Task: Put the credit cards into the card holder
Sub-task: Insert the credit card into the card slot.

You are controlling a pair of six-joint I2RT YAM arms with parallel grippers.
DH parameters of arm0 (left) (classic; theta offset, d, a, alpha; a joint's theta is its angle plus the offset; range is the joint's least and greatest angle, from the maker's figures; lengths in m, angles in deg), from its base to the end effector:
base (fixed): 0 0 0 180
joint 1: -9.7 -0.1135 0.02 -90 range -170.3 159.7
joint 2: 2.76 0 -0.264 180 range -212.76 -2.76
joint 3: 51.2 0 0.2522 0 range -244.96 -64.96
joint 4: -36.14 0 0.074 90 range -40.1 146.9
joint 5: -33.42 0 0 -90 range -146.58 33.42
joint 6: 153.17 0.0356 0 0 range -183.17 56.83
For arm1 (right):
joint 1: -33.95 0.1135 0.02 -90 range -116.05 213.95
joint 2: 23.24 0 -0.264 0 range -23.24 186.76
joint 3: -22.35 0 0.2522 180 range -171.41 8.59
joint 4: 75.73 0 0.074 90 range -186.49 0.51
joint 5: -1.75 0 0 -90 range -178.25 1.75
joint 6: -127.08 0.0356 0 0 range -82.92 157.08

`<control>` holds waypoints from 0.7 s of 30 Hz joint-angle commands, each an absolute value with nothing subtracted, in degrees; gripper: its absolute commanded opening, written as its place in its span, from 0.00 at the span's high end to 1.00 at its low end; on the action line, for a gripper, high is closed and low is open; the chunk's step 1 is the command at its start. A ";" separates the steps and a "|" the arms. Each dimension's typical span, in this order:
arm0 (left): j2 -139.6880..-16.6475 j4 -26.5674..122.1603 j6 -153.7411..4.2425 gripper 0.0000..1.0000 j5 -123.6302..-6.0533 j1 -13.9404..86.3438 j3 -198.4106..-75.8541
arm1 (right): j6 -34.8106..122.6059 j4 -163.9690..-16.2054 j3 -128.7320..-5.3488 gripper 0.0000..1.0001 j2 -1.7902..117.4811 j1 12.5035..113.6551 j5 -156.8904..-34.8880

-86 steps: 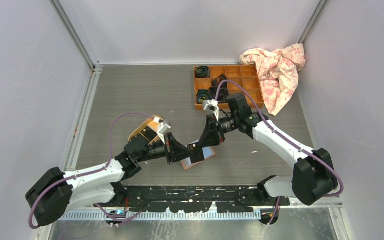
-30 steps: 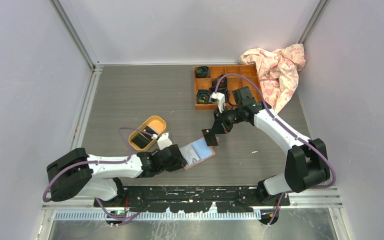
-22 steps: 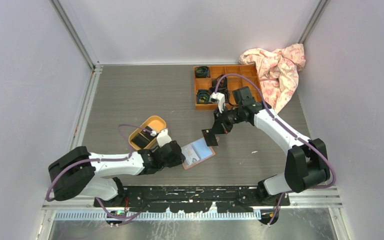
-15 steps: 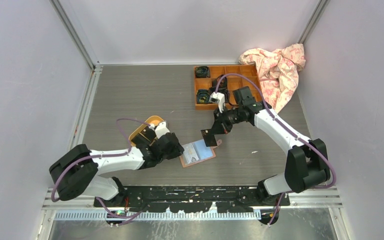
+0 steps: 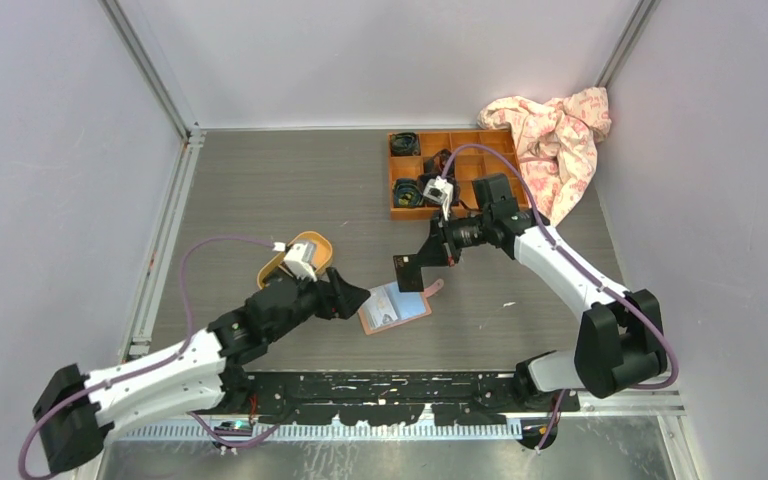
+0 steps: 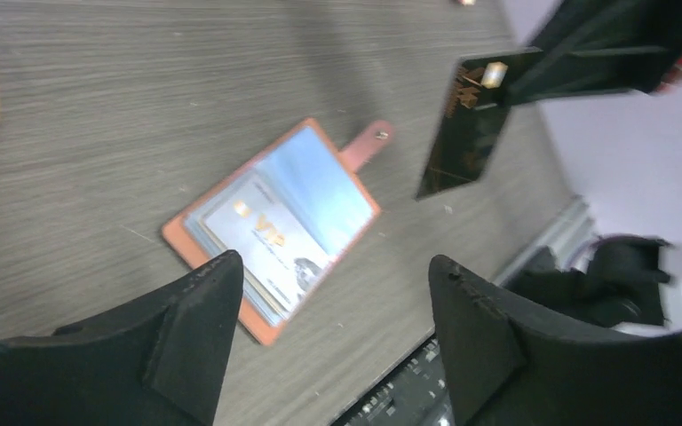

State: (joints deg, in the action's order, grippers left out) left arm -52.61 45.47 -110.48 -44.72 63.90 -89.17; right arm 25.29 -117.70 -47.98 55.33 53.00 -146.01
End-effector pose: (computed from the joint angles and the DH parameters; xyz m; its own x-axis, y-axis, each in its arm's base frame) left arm 0.1218 -0.1563 0.2240 -0.6445 -0.3361 -0.6868 0.3066 0.7092 -0.6348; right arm 0.2518 0.1188 0.2647 -0.5709 -0.3124 -0.7593 -0.8197 0.2694 0.5055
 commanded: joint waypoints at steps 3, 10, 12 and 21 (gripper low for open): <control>-34.41 28.64 -105.48 0.13 -54.54 63.53 -76.18 | 36.30 -105.48 -45.66 0.99 52.64 52.79 -154.91; -26.60 30.18 -104.39 0.12 -58.50 63.58 -75.16 | 40.16 -100.82 -44.23 0.99 52.57 54.75 -161.02; -28.29 29.08 -104.31 0.13 -60.11 63.57 -75.54 | 39.81 -100.81 -44.23 0.99 52.73 55.57 -161.91; -43.77 20.32 -105.07 0.14 -69.15 61.30 -80.38 | 31.95 -107.76 -45.69 0.99 54.45 58.68 -162.43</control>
